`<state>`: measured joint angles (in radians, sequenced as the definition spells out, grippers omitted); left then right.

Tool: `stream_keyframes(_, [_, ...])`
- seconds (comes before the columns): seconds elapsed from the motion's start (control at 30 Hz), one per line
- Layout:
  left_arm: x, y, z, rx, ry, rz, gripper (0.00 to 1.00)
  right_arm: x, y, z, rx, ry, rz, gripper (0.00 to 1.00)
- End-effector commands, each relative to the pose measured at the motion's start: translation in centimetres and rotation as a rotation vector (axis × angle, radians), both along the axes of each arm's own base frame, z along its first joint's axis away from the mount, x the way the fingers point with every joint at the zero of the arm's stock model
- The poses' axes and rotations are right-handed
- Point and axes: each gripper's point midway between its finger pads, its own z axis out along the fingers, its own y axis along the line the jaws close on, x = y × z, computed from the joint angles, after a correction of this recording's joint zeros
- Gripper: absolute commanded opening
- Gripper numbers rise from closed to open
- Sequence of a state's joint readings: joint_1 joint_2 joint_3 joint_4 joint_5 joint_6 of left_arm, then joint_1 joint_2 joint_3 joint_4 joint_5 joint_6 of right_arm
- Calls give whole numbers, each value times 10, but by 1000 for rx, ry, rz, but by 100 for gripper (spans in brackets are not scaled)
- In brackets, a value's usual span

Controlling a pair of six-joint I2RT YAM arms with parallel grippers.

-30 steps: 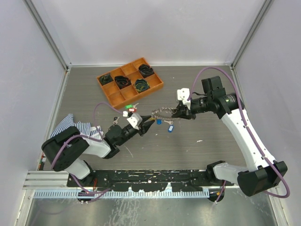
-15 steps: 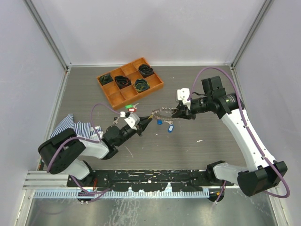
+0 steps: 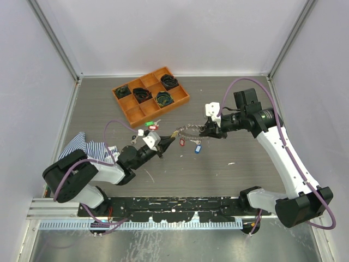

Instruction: Remove the keys from the keyring

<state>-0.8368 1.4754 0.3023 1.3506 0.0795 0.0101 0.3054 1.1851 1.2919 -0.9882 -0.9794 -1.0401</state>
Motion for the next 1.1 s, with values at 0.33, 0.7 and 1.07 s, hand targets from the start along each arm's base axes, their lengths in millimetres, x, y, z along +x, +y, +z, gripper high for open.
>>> stream_keyframes(0.33, [6,-5,27,-72,-62,-7,0,0,6,13,55,-29,28,1])
stream_keyframes(0.7, [10,-10,28,-79,-54,-2,2,-2,7,12,58,-25,36,1])
stream_keyframes(1.07, [12,-15,28,-88,-41,-16,7,-2,7,12,60,-21,39,1])
